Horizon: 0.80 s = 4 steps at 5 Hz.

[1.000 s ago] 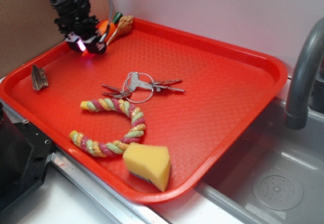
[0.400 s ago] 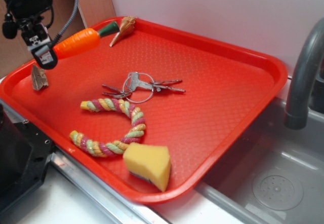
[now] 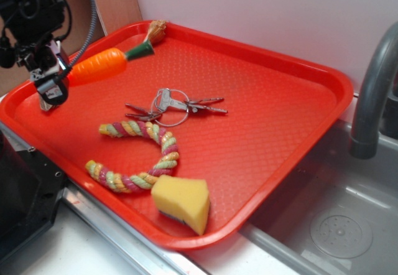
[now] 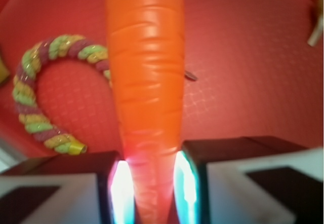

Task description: Grab the carrot.

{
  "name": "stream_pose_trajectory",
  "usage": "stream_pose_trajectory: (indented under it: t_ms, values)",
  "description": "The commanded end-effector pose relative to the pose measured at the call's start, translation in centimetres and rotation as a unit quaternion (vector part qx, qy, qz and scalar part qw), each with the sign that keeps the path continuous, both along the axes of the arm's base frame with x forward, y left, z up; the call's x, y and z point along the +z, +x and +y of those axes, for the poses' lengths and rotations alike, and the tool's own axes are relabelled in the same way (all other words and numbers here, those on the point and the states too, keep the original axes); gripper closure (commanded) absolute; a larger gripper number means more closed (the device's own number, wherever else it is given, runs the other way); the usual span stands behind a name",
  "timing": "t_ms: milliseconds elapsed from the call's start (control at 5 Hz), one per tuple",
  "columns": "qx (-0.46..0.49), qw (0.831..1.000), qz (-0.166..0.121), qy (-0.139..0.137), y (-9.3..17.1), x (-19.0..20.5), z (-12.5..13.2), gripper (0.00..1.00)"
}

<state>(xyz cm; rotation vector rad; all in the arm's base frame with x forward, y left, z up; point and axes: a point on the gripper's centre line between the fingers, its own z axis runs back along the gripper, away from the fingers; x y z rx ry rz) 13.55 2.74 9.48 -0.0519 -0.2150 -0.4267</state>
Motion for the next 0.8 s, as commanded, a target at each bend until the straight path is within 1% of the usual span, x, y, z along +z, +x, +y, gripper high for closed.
stream_pose_trajectory:
  t_ms: [0,200,400,600]
  values:
    - [0.073,0.996,-0.036,0.027,1.5,1.2,1.3,1.00]
    - [0.069,0.996,-0.051,0.026,2.5,3.4,0.1,1.00]
    - [0.072,0.995,-0.063,-0.008,2.6,4.1,0.8,1.00]
    - [0.098,0.993,-0.061,-0.003,2.6,3.9,2.4,1.00]
